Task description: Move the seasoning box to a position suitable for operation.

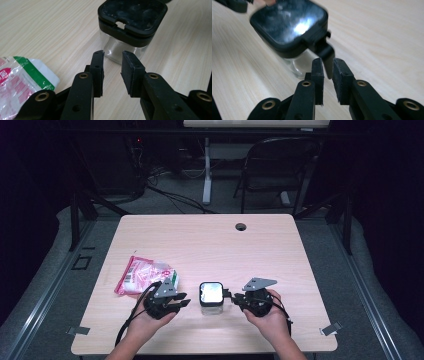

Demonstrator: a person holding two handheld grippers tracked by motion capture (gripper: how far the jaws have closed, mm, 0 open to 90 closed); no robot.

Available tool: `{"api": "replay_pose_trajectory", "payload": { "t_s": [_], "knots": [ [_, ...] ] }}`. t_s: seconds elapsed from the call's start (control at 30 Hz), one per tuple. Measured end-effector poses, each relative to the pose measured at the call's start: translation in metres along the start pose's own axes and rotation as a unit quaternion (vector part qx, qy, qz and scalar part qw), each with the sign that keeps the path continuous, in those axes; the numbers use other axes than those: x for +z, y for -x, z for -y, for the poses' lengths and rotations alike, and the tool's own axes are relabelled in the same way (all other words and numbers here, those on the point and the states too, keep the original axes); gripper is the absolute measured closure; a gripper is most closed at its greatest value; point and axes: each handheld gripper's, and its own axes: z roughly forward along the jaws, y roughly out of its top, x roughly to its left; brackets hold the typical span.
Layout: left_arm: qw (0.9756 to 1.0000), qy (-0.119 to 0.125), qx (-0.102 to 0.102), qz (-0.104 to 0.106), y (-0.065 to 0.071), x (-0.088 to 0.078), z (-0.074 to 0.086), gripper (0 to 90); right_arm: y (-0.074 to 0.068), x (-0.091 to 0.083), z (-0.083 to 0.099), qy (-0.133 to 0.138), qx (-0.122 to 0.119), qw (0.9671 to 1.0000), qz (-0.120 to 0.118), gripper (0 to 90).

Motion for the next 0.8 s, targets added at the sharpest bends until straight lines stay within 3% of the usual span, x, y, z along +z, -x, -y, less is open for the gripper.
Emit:
{"api": "replay_pose_trajectory", "payload": {
  "t_s": [0.1, 0.2, 0.33, 0.4, 0.6, 0.67, 0.73, 0.8],
  "knots": [
    [1.0000, -0.002, 0.002, 0.003, 0.000, -0.001, -0.008, 72.3, 0.000, -0.010, -0.017, 0.012, 0.000, 0.9999, 0.006, 80.4],
    [0.9999, 0.006, -0.001, 0.010, 0.000, -0.002, -0.015, 72.3, 0.000, -0.009, -0.036, 0.023, 0.005, 0.9997, 0.006, 81.6],
    [0.9999, 0.008, -0.001, 0.008, -0.001, -0.002, -0.018, 72.5, -0.003, -0.002, -0.040, 0.024, 0.009, 0.9997, -0.006, 78.8],
    [0.9999, 0.007, -0.003, 0.007, -0.001, -0.001, -0.018, 72.5, -0.005, 0.001, -0.040, 0.005, -0.005, 1.0000, -0.002, 77.1],
    [1.0000, 0.008, -0.004, 0.000, 0.000, 0.001, -0.018, 71.9, -0.006, 0.003, -0.035, 0.022, -0.006, 0.9996, 0.019, 70.8],
    [0.9999, -0.001, -0.011, 0.007, 0.000, 0.002, -0.018, 72.2, -0.006, 0.003, -0.035, 0.018, -0.005, 0.9997, 0.015, 70.5],
    [0.9999, -0.005, -0.012, -0.003, 0.001, 0.003, -0.017, 70.4, -0.007, 0.004, -0.035, 0.010, -0.006, 0.9999, 0.011, 70.4],
    [0.9999, -0.008, -0.014, -0.002, 0.000, 0.003, -0.017, 69.3, -0.008, 0.004, -0.035, 0.005, -0.012, 0.9995, 0.027, 70.9]
  ]
}}
